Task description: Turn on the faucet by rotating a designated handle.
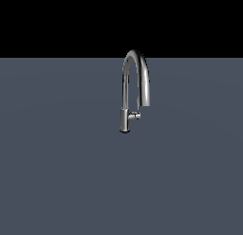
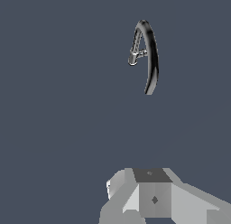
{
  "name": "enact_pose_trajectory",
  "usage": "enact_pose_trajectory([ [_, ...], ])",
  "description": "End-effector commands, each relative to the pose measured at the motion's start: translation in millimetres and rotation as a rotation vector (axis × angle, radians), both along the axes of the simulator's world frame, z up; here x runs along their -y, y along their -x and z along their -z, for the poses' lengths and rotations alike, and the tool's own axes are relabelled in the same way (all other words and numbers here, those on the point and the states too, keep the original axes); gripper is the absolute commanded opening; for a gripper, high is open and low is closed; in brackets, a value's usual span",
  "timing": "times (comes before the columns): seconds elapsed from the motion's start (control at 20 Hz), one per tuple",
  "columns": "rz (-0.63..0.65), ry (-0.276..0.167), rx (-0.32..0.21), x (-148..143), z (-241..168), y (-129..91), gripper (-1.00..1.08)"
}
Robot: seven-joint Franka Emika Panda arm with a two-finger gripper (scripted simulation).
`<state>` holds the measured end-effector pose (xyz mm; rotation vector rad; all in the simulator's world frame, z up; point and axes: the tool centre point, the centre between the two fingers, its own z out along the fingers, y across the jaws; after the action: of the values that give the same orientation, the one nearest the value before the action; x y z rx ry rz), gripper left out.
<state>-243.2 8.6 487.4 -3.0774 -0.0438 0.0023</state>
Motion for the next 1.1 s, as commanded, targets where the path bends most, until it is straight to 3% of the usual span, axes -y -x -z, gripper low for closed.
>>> enact_pose_trajectory([
  [0.0,0.000,0.000,0.000,0.0,0.0,0.0,-1.00],
  [0.55,0.031,-0.028,-0.040,-0.2,2.0,-16.3,-1.00],
  [1.05,0.114,-0.106,-0.151,1.4,10.9,-60.2,-1.00],
])
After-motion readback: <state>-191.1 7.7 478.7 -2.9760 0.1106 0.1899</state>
